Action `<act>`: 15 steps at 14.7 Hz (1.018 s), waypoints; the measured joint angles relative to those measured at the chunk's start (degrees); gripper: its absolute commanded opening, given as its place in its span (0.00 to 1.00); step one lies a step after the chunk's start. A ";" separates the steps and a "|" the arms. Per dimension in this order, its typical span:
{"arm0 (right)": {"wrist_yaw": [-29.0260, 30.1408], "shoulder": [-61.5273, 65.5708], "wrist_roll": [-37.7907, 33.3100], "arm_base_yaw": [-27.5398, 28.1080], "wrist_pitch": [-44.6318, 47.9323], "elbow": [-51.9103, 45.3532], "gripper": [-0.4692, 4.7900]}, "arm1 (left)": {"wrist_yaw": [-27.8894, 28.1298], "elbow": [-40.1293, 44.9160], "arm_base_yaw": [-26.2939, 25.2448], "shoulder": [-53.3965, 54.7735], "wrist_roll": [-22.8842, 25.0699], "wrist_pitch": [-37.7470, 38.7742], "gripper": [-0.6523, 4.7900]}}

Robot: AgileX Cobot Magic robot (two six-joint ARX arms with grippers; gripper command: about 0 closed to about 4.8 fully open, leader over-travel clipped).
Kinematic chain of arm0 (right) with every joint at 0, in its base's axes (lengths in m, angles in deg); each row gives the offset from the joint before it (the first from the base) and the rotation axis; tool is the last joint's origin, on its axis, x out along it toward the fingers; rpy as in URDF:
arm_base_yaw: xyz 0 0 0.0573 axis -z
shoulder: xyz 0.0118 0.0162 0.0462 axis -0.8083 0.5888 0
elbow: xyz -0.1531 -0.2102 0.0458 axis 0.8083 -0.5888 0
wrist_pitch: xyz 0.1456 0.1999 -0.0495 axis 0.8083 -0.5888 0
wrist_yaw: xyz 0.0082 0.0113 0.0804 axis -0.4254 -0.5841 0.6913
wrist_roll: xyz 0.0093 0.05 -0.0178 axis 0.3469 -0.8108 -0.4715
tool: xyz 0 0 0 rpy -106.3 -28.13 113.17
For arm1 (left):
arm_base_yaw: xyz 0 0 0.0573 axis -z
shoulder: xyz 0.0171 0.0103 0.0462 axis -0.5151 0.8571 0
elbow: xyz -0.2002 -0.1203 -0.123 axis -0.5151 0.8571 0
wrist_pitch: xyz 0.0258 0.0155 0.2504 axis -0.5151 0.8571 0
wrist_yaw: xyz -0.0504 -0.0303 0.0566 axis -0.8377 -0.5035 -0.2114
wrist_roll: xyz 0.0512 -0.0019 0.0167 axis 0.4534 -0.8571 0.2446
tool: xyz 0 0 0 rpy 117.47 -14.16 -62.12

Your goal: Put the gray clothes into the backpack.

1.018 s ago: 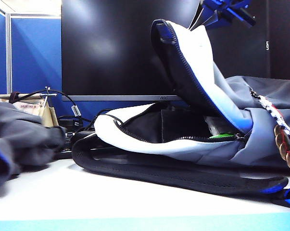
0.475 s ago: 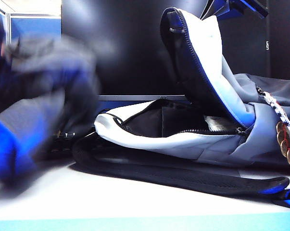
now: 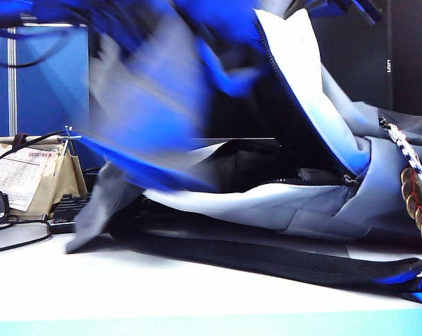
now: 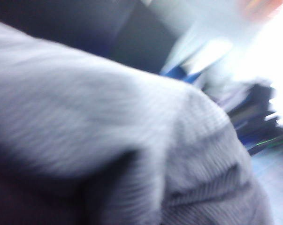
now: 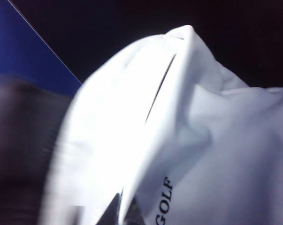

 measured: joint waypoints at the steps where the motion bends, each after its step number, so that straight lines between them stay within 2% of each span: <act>1: 0.90 0.02 -0.63 0.07 1.11 -0.02 0.08 | 1.22 -3.17 3.15 1.18 9.60 10.21 0.11; 2: 2.56 0.02 -1.22 0.17 2.12 -0.04 0.08 | 1.88 -4.92 5.38 3.02 16.72 14.58 0.11; 3: 4.74 0.00 -2.91 0.31 2.75 -0.07 0.08 | 4.11 -5.95 6.38 5.64 21.14 15.80 0.11; 6: 9.84 -0.26 -4.26 0.31 4.17 -0.11 0.08 | 11.28 -5.90 3.54 12.87 23.69 15.72 0.11; 8: 11.43 -0.63 -5.62 0.33 4.26 -0.11 0.08 | 11.23 -5.90 0.33 15.61 23.69 15.47 0.11; 10: 13.86 -0.61 -6.03 0.31 4.22 -0.11 0.08 | 6.27 -6.95 -0.04 19.45 21.16 8.15 0.11; 11: 14.60 -0.63 -6.10 0.22 4.22 -0.11 0.08 | 3.89 -11.23 2.86 24.09 16.63 3.61 0.11; 15: 14.88 -0.83 -6.58 0.09 4.20 -0.11 0.08 | 0.13 -25.49 13.49 34.49 15.06 4.07 0.11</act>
